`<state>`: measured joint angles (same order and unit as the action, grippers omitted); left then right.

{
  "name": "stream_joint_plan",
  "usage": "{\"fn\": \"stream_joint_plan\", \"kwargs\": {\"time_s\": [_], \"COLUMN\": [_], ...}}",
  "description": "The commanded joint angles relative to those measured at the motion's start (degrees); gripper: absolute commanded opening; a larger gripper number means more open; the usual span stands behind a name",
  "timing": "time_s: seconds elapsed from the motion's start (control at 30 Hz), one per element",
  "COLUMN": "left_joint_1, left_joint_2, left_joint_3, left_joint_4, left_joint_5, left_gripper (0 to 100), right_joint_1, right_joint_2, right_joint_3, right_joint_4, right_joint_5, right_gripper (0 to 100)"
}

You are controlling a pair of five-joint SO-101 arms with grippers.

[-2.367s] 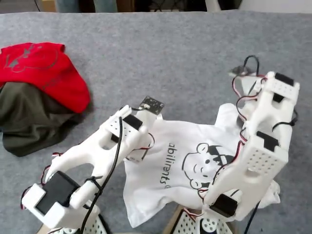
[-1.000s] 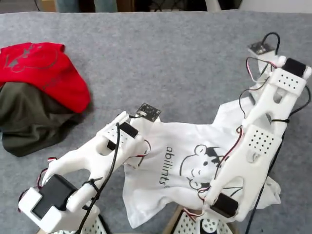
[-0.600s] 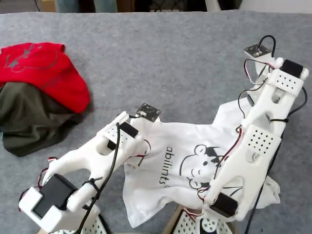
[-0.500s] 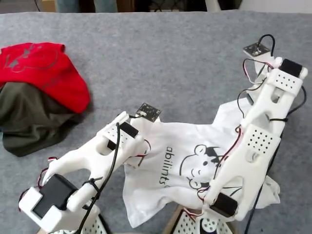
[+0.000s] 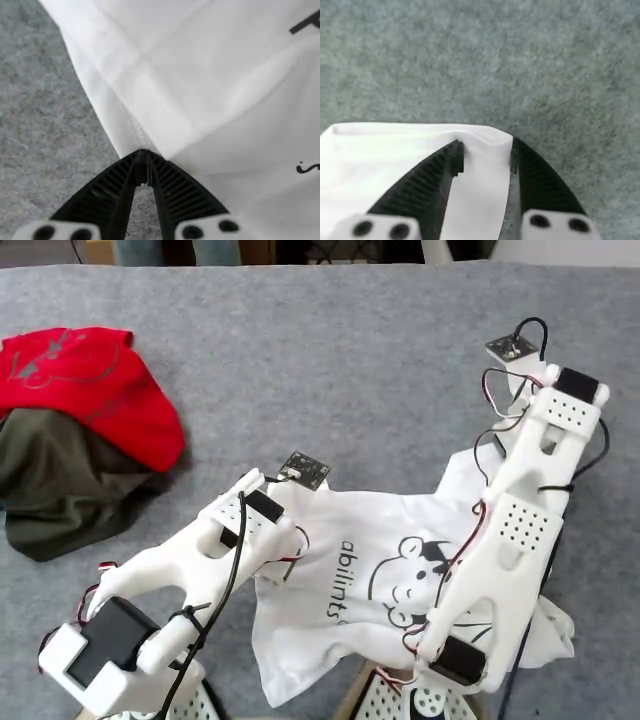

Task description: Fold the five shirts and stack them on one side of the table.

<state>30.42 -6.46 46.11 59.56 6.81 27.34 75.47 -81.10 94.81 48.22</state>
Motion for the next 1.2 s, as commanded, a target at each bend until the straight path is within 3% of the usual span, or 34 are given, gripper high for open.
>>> {"fn": "stream_joint_plan", "kwargs": {"time_s": [0.0, 0.07, 0.2, 0.57, 0.8, 0.97, 1.17], "left_joint_1": [-0.3, -0.3, -0.3, -0.4, -2.3, -11.1, -16.5], "left_joint_2": [0.4, 0.4, 0.4, -0.1, -0.1, 0.4, 0.5], "left_joint_3": [-0.1, -0.1, 0.0, -1.1, -15.8, -29.4, -43.1], "left_joint_4": [-0.6, -0.6, -0.6, 0.0, 15.0, 22.7, 25.9], "left_joint_5": [0.0, 0.0, 0.0, -0.4, -0.5, -0.5, -0.4], "left_gripper": [3, 3, 3, 3, 3, 3, 4], "right_joint_1": [-0.5, -0.6, -0.5, 0.0, 4.7, 6.1, 5.8], "right_joint_2": [2.2, 3.5, 4.6, 4.7, 4.8, 4.8, 4.9], "right_joint_3": [-5.1, -7.3, -9.9, -12.3, -9.9, -9.2, -9.2], "right_joint_4": [-0.8, -0.5, -0.5, 4.5, 5.6, 6.2, 5.9], "right_joint_5": [-0.5, -0.6, -3.3, -5.9, -14.6, -18.5, -18.9], "right_gripper": [17.3, 15.2, 1.3, 1.4, 1.4, 1.4, 1.4]}}
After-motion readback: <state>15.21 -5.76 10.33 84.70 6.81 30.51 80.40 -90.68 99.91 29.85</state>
